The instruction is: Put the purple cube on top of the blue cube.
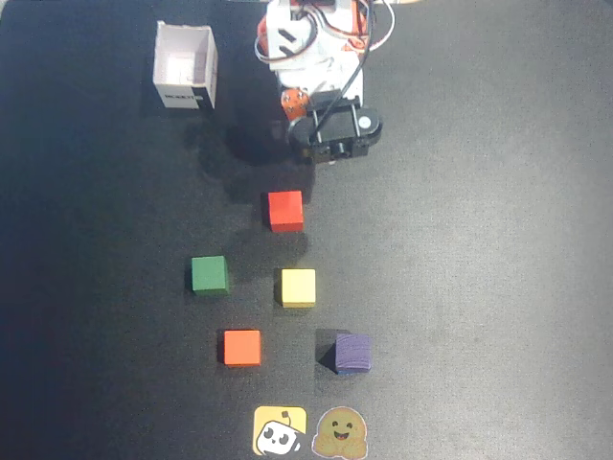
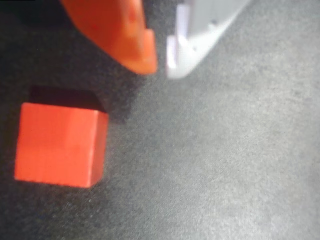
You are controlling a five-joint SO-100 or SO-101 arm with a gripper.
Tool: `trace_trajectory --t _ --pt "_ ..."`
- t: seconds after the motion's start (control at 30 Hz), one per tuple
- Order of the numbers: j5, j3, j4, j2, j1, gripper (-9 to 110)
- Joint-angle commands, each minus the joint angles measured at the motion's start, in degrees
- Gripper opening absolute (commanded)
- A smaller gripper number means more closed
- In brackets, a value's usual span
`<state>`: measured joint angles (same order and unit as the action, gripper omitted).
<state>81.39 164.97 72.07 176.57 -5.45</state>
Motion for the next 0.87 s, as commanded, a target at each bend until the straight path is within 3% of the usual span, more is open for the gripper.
trace_trajectory --t 0.0,0.83 --pt "-0.8 -0.4 0.2 0.6 -0.1 0" --pt "2.3 -0.4 0.3 0.6 0.1 0"
